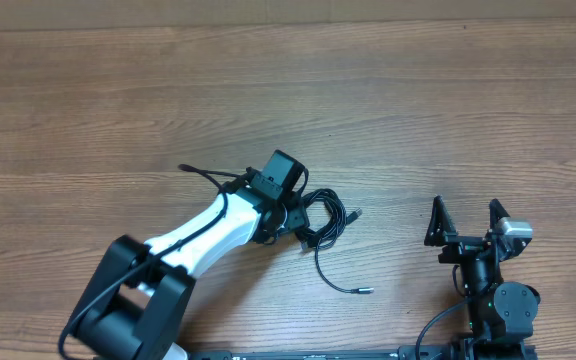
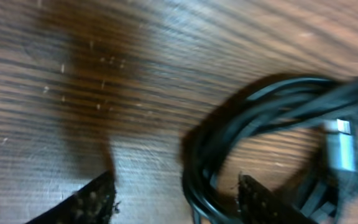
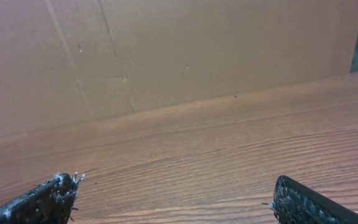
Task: Untangle cables
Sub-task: 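Lower the left gripper and grasp the black cable coil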
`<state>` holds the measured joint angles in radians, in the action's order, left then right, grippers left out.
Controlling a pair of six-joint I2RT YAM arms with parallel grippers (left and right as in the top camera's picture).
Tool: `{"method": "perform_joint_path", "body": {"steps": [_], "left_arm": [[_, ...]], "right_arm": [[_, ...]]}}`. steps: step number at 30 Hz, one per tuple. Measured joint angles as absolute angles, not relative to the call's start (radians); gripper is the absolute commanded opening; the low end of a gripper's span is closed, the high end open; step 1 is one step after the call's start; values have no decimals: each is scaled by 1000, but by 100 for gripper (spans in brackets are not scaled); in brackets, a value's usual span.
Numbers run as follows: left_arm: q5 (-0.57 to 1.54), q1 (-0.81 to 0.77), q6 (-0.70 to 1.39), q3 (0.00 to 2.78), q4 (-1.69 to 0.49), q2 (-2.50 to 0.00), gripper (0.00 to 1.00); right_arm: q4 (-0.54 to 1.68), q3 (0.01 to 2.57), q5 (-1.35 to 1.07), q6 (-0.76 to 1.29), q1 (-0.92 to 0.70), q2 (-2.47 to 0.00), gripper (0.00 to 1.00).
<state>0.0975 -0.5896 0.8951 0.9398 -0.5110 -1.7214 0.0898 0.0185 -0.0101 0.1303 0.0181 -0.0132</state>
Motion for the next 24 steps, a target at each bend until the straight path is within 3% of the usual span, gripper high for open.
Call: {"method": "perform_joint_path", "body": {"steps": [3, 7, 15, 24], "left_arm": [[93, -590, 907, 953, -500, -1746, 42], [97, -590, 913, 964, -486, -1769, 4], [117, -569, 897, 970, -513, -1770, 4], [106, -390, 954, 970, -764, -1678, 4]], "right_arm": [[90, 19, -11, 131, 18, -13, 100], [89, 19, -11, 130, 18, -13, 100], [89, 19, -10, 130, 18, -13, 100], [89, 19, -10, 130, 18, -13, 100]]}}
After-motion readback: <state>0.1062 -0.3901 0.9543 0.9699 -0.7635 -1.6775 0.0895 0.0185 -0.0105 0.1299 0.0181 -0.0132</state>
